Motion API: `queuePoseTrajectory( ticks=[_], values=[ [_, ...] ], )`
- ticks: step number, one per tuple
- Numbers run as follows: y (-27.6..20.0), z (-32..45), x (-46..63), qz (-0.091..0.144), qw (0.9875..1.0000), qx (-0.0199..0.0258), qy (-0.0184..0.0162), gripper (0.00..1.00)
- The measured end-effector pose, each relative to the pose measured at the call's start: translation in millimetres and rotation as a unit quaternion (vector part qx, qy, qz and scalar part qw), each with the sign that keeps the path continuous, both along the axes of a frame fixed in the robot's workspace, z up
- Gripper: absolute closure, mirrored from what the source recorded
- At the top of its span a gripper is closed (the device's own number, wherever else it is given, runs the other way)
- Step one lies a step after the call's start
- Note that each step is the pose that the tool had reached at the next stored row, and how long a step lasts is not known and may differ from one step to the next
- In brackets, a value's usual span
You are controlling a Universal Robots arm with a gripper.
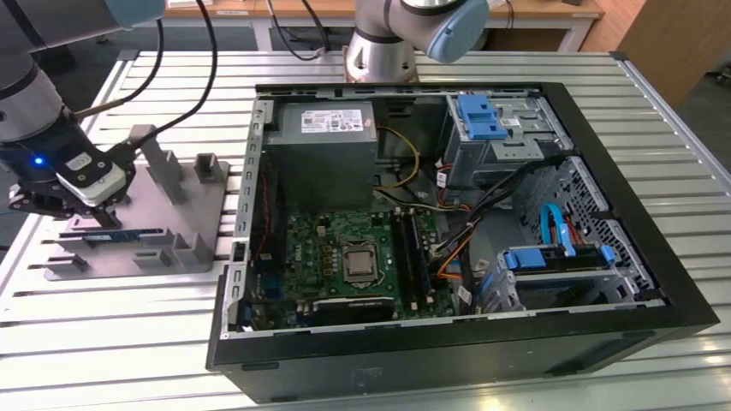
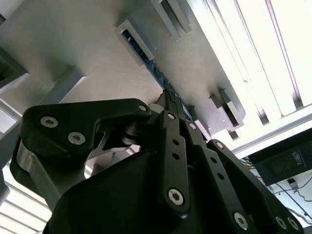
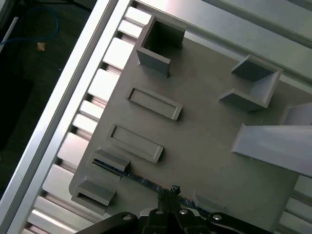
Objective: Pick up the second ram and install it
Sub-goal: 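Pick up the second ram and move it above second insertion slot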
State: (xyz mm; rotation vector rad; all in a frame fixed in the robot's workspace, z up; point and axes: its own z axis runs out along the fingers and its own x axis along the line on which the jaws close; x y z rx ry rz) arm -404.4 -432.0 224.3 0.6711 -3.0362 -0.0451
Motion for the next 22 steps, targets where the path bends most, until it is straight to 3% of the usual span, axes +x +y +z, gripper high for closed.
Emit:
queuePoseTrajectory(
  ticks=[8,14,22],
  values=[
    [0.0,0.0,0.0,0.038,0.9993,0.0,0.0,0.9],
    [0.0,0.0,0.0,0.075,0.9972,0.0,0.0,0.9],
    [0.0,-0.1,0.0,0.117,0.9931,0.0,0.0,0.9]
  ],
)
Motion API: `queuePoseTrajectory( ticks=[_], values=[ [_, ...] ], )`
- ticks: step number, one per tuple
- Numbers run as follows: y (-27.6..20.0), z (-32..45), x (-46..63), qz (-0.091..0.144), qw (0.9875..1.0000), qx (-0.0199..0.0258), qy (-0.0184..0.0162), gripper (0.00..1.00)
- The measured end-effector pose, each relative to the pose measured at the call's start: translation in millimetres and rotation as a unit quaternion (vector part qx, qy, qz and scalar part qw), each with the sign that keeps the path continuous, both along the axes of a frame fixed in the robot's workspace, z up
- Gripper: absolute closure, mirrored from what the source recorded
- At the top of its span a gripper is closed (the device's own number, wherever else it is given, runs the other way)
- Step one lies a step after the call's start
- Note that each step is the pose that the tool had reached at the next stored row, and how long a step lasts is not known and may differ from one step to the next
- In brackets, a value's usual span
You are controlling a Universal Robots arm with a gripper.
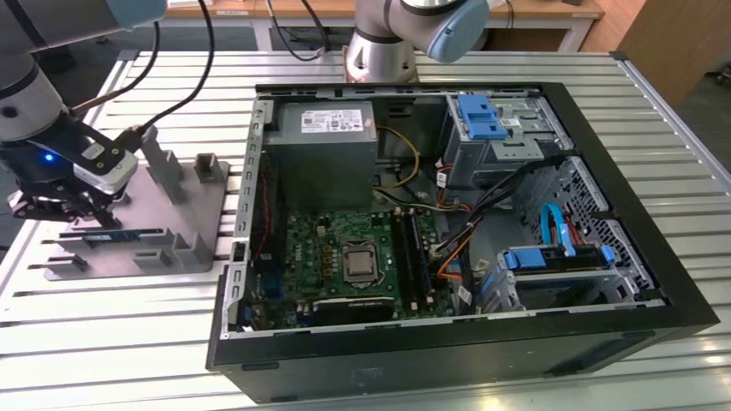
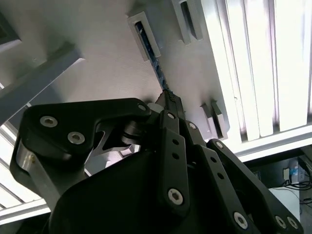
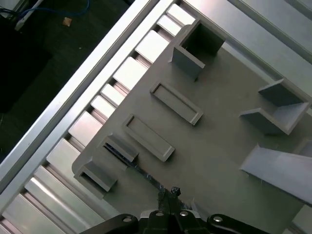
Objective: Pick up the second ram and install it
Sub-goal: 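Pick up the second ram and move it above second insertion slot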
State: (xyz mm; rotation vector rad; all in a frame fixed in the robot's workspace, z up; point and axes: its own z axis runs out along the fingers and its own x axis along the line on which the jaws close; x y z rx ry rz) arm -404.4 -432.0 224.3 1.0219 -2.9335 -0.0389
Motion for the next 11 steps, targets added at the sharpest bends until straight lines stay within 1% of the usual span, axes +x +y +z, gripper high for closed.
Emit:
queuePoseTrajectory(
  ticks=[5,11],
  values=[
    [0.0,0.0,0.0,0.024,0.9997,0.0,0.0,0.9],
    [0.0,0.0,0.0,0.053,0.9986,0.0,0.0,0.9]
  ],
)
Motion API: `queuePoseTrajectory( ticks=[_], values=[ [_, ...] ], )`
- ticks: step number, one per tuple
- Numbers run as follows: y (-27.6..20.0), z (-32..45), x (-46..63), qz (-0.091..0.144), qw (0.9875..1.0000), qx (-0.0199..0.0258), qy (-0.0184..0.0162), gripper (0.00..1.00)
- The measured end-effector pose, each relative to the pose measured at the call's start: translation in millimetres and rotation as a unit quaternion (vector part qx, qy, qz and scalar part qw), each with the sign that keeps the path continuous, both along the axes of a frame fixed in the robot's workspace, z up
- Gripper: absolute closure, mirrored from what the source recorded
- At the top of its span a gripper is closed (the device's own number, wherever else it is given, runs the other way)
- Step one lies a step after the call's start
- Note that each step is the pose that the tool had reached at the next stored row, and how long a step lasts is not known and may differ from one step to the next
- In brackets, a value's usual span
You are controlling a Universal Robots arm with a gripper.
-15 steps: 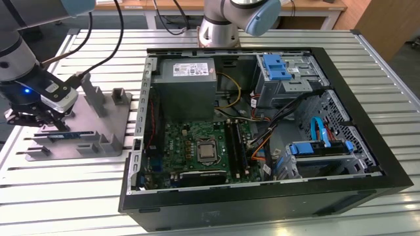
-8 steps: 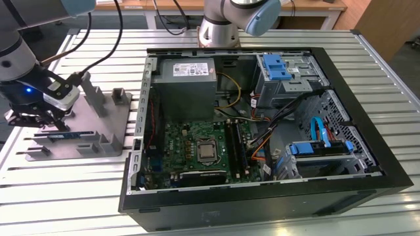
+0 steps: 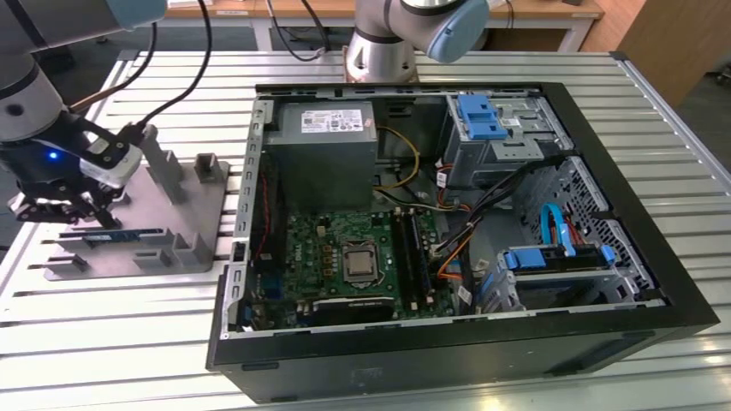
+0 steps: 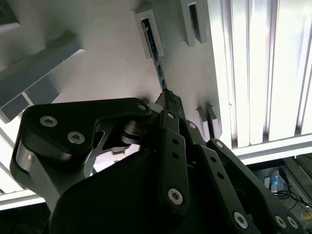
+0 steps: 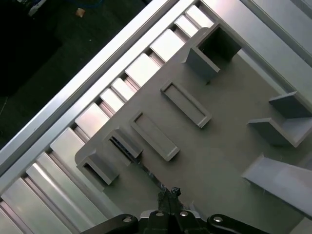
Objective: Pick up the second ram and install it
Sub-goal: 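Pick up the second ram and move it above second insertion slot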
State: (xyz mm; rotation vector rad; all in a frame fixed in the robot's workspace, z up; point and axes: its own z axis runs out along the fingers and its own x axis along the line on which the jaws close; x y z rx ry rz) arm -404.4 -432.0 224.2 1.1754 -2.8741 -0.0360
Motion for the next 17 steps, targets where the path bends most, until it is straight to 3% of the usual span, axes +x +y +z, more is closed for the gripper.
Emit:
queuePoseTrajectory(
  ticks=[8,17],
  values=[
    [0.0,0.0,0.0,0.038,0.9993,0.0,0.0,0.9],
    [0.0,0.0,0.0,0.078,0.9969,0.0,0.0,0.9]
  ],
)
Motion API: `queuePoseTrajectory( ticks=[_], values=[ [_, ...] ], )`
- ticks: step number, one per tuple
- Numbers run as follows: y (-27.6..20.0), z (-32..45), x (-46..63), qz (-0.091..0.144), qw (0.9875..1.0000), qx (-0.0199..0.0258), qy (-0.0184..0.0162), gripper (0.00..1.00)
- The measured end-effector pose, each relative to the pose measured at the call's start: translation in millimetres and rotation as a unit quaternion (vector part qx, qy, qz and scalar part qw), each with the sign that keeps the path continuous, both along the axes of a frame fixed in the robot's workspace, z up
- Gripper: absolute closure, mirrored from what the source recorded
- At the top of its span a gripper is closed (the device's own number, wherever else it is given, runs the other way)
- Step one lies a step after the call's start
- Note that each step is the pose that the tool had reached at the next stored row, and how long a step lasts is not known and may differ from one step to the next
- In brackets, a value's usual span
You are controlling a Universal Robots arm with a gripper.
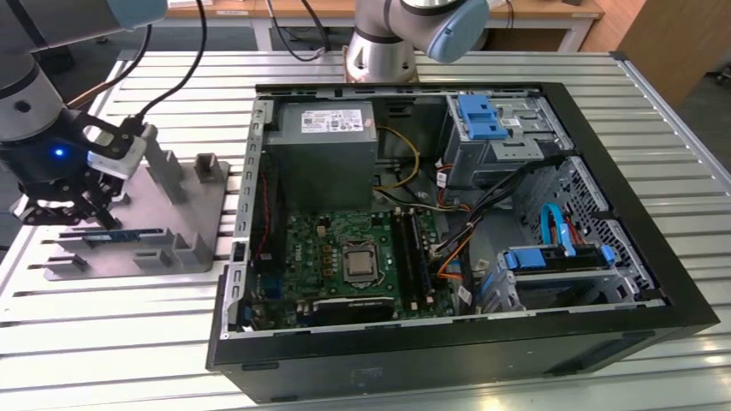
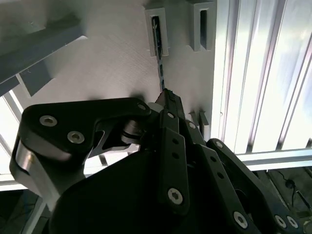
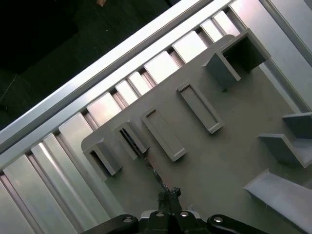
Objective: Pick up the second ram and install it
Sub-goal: 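Pick up the second ram and move it above second insertion slot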
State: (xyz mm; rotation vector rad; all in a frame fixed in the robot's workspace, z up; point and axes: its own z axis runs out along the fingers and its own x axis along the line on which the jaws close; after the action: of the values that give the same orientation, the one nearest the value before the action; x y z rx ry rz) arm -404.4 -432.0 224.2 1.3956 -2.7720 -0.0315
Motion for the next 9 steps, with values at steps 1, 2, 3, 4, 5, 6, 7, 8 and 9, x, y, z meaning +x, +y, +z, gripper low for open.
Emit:
queuePoseTrajectory(
  ticks=[1,2,3,4,5,6,7,8,9],
  values=[
    [0.0,0.0,0.0,0.004,1.0,0.0,0.0,0.9],
    [0.0,0.0,0.0,0.009,1.0,0.0,0.0,0.9],
    [0.0,0.0,0.0,0.013,0.9999,0.0,0.0,0.9],
    [0.0,0.0,0.0,0.018,0.9998,0.0,0.0,0.9],
    [0.0,0.0,0.0,0.023,0.9997,0.0,0.0,0.9],
    [0.0,0.0,0.0,0.027,0.9996,0.0,0.0,0.9],
    [0.0,0.0,0.0,0.032,0.9995,0.0,0.0,0.9],
    [0.0,0.0,0.0,0.037,0.9993,0.0,0.0,0.9],
    [0.0,0.0,0.0,0.042,0.9991,0.0,0.0,0.9]
  ],
)
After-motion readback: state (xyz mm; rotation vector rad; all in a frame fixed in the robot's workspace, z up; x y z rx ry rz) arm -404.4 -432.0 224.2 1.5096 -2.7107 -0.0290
